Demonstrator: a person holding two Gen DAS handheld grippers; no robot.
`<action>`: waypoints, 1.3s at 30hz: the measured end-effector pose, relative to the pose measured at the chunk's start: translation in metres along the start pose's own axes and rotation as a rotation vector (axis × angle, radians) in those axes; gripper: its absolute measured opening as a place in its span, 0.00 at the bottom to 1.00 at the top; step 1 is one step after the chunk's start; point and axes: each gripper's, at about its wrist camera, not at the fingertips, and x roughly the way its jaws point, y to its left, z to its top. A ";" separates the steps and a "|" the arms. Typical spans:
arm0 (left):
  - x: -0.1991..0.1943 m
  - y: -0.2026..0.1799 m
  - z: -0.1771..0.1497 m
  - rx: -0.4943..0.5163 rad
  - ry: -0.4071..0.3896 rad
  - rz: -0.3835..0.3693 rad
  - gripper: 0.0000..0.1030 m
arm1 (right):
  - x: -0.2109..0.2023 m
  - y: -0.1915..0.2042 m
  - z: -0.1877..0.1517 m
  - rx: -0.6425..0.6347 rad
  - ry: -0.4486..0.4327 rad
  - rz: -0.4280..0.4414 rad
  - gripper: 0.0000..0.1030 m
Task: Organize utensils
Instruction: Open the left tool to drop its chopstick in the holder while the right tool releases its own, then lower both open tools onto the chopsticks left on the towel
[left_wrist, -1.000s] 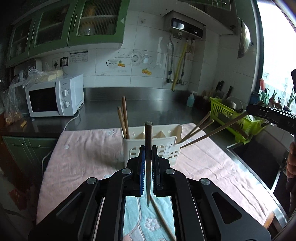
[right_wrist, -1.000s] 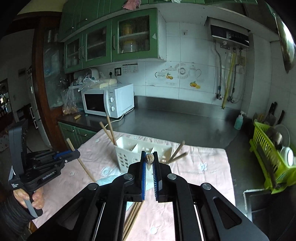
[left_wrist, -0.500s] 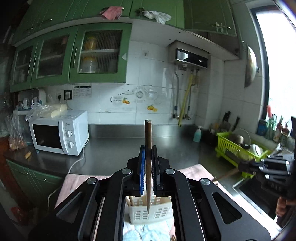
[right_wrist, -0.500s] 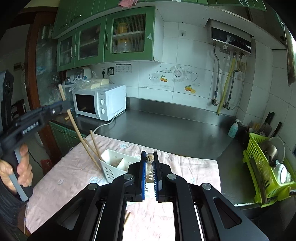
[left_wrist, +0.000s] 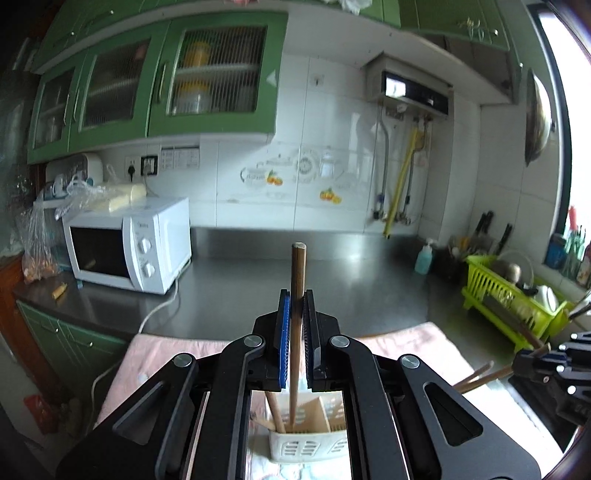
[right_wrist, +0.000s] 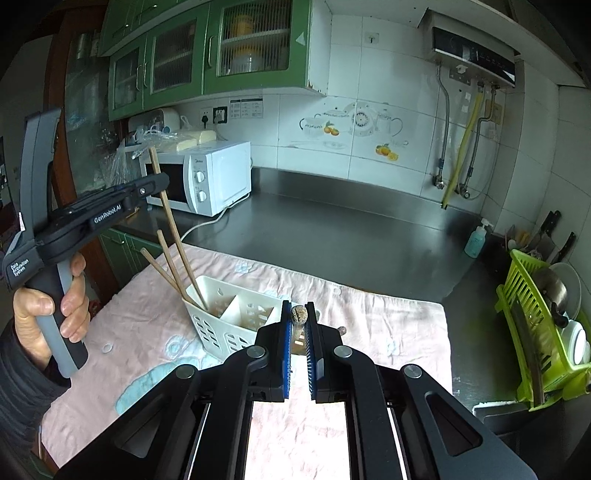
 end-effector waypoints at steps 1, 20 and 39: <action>0.003 0.001 -0.003 -0.002 0.011 0.001 0.05 | 0.003 0.001 -0.001 0.001 0.007 0.005 0.07; -0.056 0.008 -0.026 -0.006 0.017 -0.037 0.26 | -0.018 0.016 -0.014 0.005 -0.057 -0.016 0.21; -0.150 0.016 -0.162 0.027 0.179 0.010 0.44 | -0.051 0.083 -0.192 0.061 0.051 0.022 0.28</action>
